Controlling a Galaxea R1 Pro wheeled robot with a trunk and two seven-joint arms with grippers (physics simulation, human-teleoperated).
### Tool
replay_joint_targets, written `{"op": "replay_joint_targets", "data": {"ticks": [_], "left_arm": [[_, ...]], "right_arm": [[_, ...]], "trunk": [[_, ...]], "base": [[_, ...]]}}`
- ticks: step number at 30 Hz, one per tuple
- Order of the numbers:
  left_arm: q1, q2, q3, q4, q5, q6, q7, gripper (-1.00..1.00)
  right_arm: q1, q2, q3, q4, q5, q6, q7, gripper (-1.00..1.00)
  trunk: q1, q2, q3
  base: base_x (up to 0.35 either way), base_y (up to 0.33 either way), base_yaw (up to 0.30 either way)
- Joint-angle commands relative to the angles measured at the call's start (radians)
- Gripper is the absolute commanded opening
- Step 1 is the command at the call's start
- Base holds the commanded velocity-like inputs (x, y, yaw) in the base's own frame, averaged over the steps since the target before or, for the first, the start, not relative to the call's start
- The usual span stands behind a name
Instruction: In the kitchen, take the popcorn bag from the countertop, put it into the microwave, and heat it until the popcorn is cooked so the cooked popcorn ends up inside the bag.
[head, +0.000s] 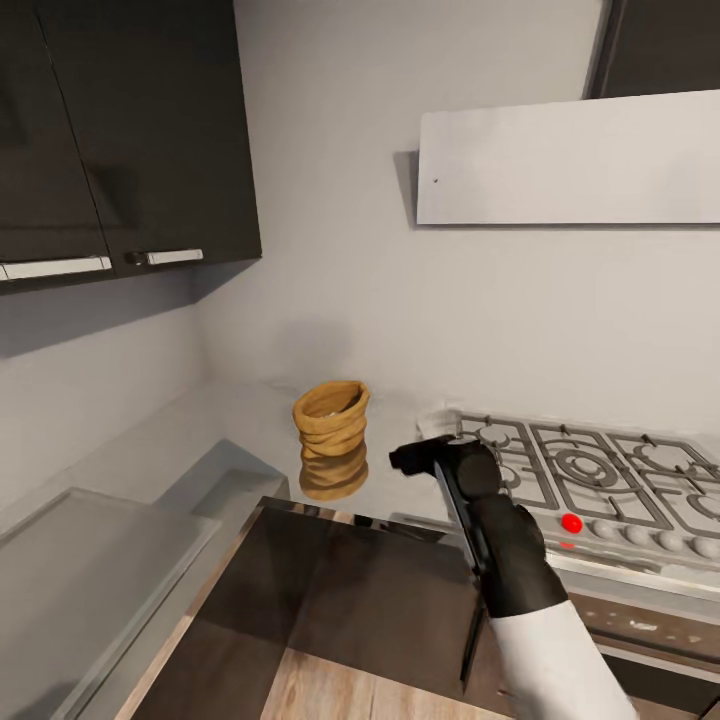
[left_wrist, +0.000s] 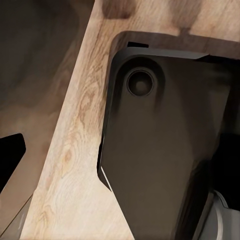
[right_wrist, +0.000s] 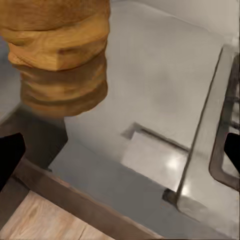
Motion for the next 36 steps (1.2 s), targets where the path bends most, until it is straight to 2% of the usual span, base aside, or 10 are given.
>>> {"op": "replay_joint_targets", "data": {"ticks": [1,4,5,10,12,17,18,22,24,36], "left_arm": [[0.000,0.000,0.003,-0.001,0.009,-0.002,0.000,1.00],[0.000,0.000,0.003,-0.001,0.009,-0.002,0.000,1.00],[0.000,0.000,0.003,-0.001,0.009,-0.002,0.000,1.00],[0.000,0.000,0.003,-0.001,0.007,-0.002,-0.001,1.00],[0.000,-0.001,0.002,-0.001,0.006,-0.002,-0.001,1.00],[0.000,-0.003,0.002,-0.003,0.006,-0.002,-0.001,1.00],[0.000,-0.003,0.002,-0.003,0.006,-0.002,-0.001,1.00],[0.000,-0.002,0.003,-0.004,0.006,-0.002,0.000,1.00],[0.000,-0.003,0.003,-0.004,0.006,-0.002,0.000,1.00],[0.000,-0.003,0.004,-0.005,0.007,-0.001,0.001,1.00]], "right_arm": [[-0.075,0.000,-0.005,0.011,0.009,0.004,0.009,1.00],[-0.207,0.000,-0.013,0.091,0.008,0.004,0.004,1.00],[-0.275,0.000,-0.026,0.169,0.008,0.004,0.003,1.00],[-0.551,0.000,-0.199,0.645,0.008,0.004,-0.006,1.00],[-0.596,0.000,-0.244,0.737,0.009,0.004,-0.029,1.00],[-0.615,0.000,-0.276,0.770,0.009,0.004,-0.157,1.00],[-0.616,0.000,-0.291,0.762,0.009,0.004,-0.172,1.00],[-0.618,0.000,-0.394,0.722,0.010,0.004,-0.195,1.00],[-0.618,0.000,-0.414,0.718,0.010,0.004,-0.196,1.00],[-0.618,0.000,-0.422,0.710,0.008,0.004,-0.195,1.00]], "trunk": [[0.000,-0.001,-0.002],[0.000,-0.001,-0.002],[0.000,-0.001,-0.002],[0.000,-0.001,-0.002],[0.000,-0.001,-0.002],[0.000,-0.001,-0.002],[0.000,-0.001,-0.002],[0.000,-0.001,-0.002],[0.000,-0.001,-0.002],[0.000,-0.001,-0.002]], "base": [[0.000,0.000,0.000],[0.000,0.000,0.000],[0.000,0.000,0.000],[0.000,0.000,0.000],[0.000,0.000,0.000],[0.000,0.000,0.000],[0.000,0.000,0.000],[0.000,0.000,0.000],[0.000,0.000,0.000],[0.000,0.000,0.043]]}}
